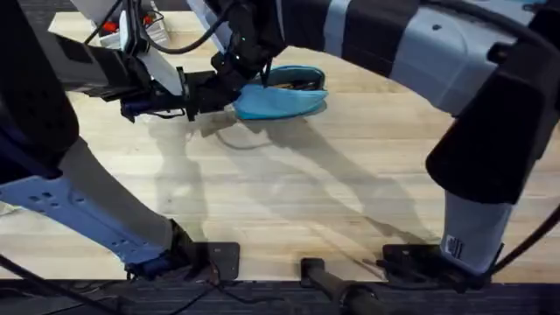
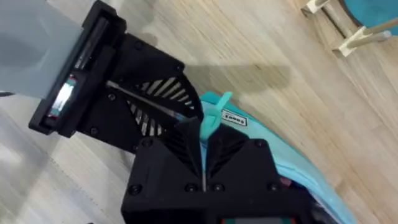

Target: Unzip the bag, pick up the pens from the table one at a time and place them inside, then zip the bag closed.

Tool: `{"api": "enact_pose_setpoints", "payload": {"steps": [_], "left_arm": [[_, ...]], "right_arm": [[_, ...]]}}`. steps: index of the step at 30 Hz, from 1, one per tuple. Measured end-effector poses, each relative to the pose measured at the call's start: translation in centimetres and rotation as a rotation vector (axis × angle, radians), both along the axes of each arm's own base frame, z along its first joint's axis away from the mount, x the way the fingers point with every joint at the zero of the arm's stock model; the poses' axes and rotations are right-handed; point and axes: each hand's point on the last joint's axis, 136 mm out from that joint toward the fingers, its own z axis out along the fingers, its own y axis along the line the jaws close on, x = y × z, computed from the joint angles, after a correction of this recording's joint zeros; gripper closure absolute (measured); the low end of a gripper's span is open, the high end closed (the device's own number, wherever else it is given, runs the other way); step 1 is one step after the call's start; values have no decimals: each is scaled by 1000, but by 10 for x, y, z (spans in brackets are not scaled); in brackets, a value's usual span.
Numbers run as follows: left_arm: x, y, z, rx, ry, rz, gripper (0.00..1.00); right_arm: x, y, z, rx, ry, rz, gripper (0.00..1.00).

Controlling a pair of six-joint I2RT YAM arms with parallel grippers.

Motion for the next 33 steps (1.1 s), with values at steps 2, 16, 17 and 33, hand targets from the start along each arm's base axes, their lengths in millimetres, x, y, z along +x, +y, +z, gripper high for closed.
{"api": "enact_pose_setpoints", "payload": {"steps": [2,16,17,33], "left_arm": [[0,0,0,0,0,0,957],[0,0,0,0,0,0,957],[0,0,0,0,0,0,957],[0,0,0,0,3,0,957]], "right_arm": [[0,0,0,0,0,0,970],[1,-1,0,0,0,-2,971],[1,-1,0,-1,0,-1,971],[-10,4,0,-2,-4,348,971]]}}
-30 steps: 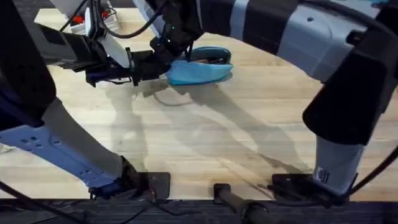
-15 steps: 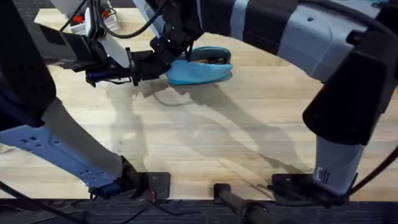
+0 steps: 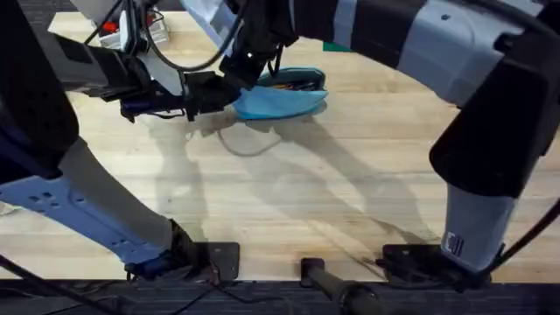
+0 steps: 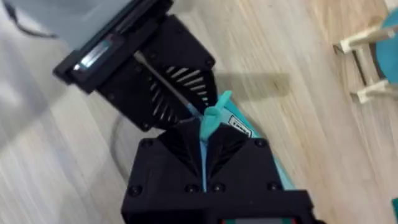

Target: Unzip the bag, pick up the pens from the table one at a time and place them inside, then zip the bag closed.

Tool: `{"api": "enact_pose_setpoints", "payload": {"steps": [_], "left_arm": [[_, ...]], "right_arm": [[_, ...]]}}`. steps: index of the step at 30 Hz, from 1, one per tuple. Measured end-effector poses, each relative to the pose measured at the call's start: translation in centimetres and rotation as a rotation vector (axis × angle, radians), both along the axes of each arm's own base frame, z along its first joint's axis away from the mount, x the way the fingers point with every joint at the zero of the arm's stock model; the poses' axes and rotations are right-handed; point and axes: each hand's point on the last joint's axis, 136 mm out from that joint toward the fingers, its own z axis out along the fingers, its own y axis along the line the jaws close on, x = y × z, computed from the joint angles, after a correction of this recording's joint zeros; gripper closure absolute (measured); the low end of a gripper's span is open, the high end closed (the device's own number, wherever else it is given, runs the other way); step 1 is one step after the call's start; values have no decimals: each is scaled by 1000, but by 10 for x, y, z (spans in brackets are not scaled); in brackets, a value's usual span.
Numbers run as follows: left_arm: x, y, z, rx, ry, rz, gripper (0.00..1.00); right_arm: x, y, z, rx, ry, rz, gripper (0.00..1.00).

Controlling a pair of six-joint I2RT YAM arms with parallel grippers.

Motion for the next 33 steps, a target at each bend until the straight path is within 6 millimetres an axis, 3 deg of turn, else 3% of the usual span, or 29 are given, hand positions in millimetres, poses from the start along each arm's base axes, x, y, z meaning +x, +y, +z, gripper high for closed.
{"api": "enact_pose_setpoints", "payload": {"steps": [12,33], "left_arm": [[0,0,0,-1,1,0,958],[-1,-5,5,-32,-9,-12,959]], "right_arm": [[-2,-2,3,23,-18,181,971],[0,-37,14,70,51,255,971]]}}
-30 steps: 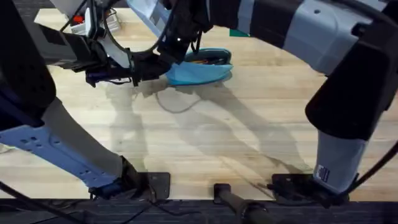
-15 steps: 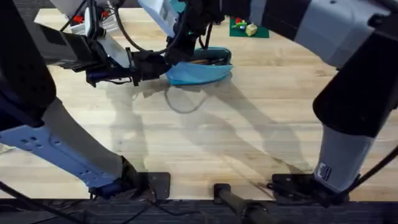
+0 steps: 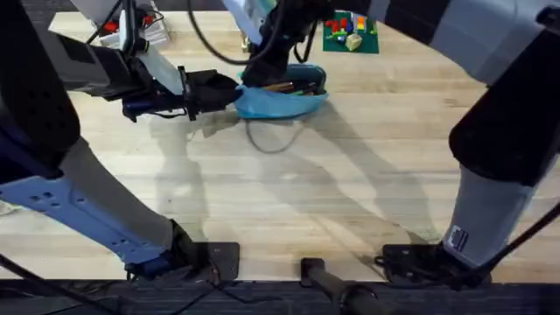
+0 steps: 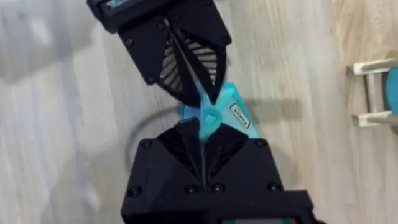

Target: Unzip the bag, pick up the pens from the table one at a time and place them inside, then zip the bag closed.

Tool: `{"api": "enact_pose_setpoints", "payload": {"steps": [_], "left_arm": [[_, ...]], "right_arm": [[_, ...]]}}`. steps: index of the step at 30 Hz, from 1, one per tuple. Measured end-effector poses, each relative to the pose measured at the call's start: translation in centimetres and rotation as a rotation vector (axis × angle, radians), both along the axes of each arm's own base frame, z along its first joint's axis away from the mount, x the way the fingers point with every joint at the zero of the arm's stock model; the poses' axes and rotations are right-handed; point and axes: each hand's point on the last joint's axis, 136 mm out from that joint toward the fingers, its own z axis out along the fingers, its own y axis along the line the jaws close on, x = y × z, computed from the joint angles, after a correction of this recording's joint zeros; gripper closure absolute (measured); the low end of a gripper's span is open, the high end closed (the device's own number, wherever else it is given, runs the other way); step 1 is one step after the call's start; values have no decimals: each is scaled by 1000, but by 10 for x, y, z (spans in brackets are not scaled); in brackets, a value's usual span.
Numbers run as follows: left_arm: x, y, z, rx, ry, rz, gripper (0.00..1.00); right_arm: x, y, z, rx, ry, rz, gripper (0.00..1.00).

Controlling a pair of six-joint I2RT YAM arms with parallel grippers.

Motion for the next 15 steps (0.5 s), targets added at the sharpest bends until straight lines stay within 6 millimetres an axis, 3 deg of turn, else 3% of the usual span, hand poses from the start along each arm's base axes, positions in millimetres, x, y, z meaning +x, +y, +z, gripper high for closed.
{"api": "enact_pose_setpoints", "payload": {"steps": [15], "left_arm": [[-1,-3,1,-8,-3,-9,958]], "right_arm": [[6,-38,0,18,81,16,970]]}}
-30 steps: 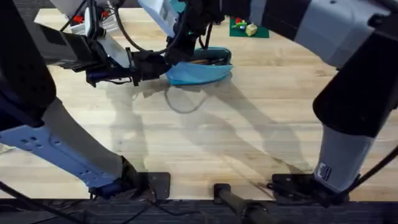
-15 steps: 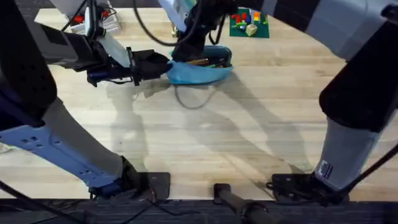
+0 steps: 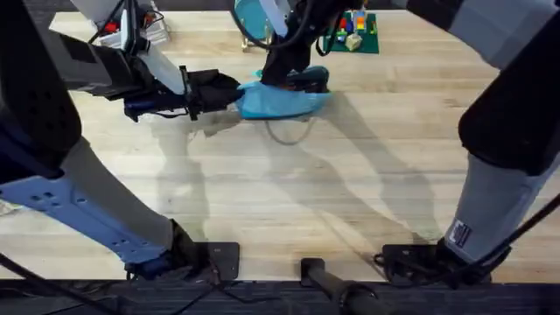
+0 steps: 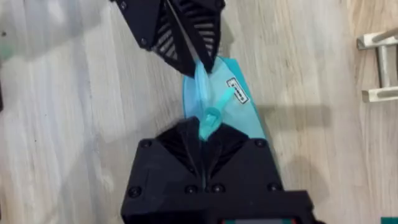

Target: Unzip the bag, pick up the pens from the table one at a time and place them inside, then zip the bag closed.

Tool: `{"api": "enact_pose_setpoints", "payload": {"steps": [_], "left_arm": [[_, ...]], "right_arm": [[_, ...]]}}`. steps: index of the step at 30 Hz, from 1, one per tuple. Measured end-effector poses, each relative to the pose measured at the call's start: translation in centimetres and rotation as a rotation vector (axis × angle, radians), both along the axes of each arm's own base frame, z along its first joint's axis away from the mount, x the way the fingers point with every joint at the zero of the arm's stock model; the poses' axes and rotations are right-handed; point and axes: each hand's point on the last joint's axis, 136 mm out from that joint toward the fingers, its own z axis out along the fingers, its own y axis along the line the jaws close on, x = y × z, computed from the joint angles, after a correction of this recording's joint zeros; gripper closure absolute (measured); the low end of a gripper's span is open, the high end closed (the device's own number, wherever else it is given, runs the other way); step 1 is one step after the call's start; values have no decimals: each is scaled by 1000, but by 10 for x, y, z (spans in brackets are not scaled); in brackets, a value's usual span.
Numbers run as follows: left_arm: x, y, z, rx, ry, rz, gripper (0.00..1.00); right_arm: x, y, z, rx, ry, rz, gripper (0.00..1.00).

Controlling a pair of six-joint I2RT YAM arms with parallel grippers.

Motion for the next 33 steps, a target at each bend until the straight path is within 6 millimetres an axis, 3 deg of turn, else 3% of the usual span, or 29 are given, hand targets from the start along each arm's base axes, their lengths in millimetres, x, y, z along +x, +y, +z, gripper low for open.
{"api": "enact_pose_setpoints", "payload": {"steps": [20,33], "left_arm": [[-1,-3,1,-3,-2,-9,959],[0,-3,-2,9,2,-8,959]], "right_arm": [[9,-38,-3,-24,46,-30,970],[21,-77,-8,-65,80,-112,970]]}}
